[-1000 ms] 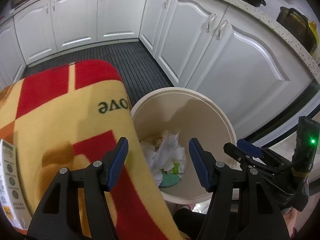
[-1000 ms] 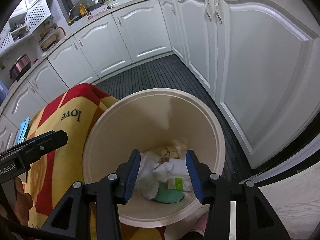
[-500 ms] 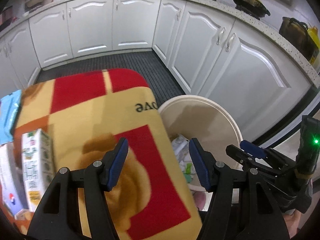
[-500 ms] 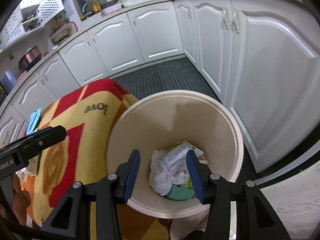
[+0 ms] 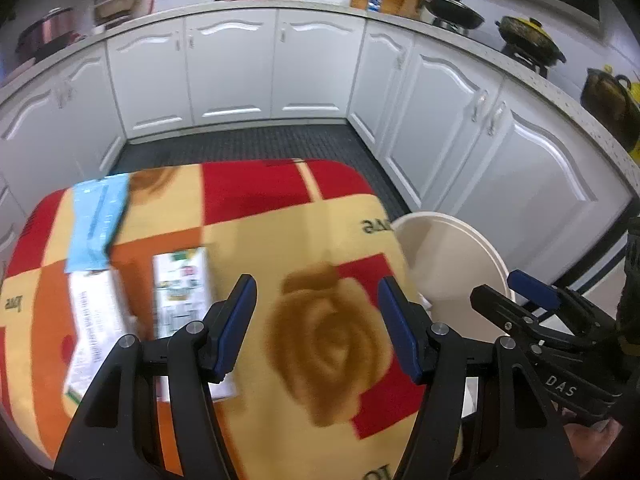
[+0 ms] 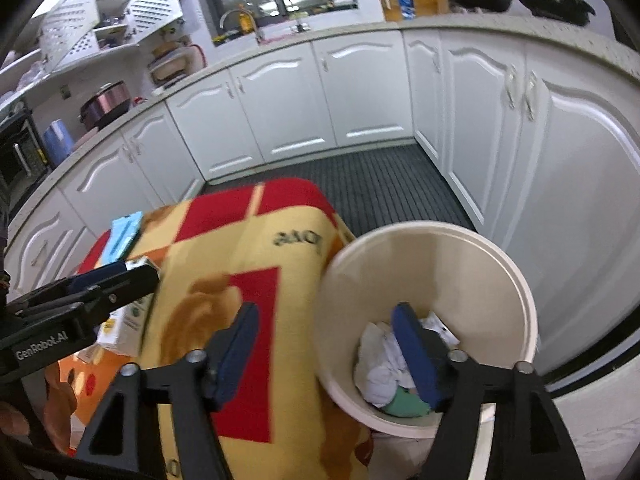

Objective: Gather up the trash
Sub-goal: 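Move both grippers back over the table toward the boxes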

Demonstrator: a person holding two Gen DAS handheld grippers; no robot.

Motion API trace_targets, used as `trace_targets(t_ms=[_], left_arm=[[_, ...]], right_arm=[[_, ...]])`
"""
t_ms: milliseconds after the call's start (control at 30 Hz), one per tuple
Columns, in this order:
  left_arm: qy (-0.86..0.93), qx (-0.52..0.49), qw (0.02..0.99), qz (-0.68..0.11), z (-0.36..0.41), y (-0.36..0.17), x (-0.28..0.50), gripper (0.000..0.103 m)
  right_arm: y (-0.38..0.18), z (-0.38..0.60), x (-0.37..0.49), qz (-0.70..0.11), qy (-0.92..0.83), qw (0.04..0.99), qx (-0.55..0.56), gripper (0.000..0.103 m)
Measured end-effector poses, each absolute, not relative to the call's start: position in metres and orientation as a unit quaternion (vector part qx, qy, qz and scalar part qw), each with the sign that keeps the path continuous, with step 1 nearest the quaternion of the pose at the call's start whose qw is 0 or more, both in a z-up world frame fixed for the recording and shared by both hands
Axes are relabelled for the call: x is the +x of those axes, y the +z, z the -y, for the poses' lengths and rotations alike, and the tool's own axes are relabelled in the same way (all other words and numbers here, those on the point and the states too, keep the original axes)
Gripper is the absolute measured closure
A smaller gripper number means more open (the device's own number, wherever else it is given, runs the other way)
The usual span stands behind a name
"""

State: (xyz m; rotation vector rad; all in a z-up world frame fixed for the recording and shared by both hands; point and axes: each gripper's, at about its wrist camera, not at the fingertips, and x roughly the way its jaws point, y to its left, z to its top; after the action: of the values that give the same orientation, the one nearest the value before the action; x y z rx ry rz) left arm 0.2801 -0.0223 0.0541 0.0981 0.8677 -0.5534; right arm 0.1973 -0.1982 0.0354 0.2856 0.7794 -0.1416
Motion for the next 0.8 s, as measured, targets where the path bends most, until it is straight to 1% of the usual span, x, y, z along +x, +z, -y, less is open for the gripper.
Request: trace_targets(t_ms=[400, 600, 667, 733, 800], left_arm=[[-0.228, 0.025, 0.880, -0.416, -0.056, 0.058, 0.294, 0.041], [-0.200, 0.012, 0.879, -0.434, -0.112, 0.050, 0.313, 0.041], [-0.188, 0.005, 0.876, -0.443, -0.132, 0.045, 0.320, 0.041], [-0.177, -0.005, 0.874, -0.452, -0.151, 0.040, 0.325, 0.041], [-0.168, -0.009, 0.872, -0.459, -0.165, 0.036, 0.326, 0.041]], right_arm=[[0.043, 0.141, 0.223, -0.387, -0.019, 0.915, 0.111, 0.035], [0.040, 0.114, 0.236, -0.396, 0.011, 0.912, 0.102, 0.035], [0.037, 0.105, 0.241, -0.402, 0.024, 0.909, 0.103, 0.033], [0.033, 0.096, 0.247, -0.409, 0.036, 0.906, 0.106, 0.029], [0.030, 0.087, 0.252, -0.414, 0.047, 0.903, 0.108, 0.029]])
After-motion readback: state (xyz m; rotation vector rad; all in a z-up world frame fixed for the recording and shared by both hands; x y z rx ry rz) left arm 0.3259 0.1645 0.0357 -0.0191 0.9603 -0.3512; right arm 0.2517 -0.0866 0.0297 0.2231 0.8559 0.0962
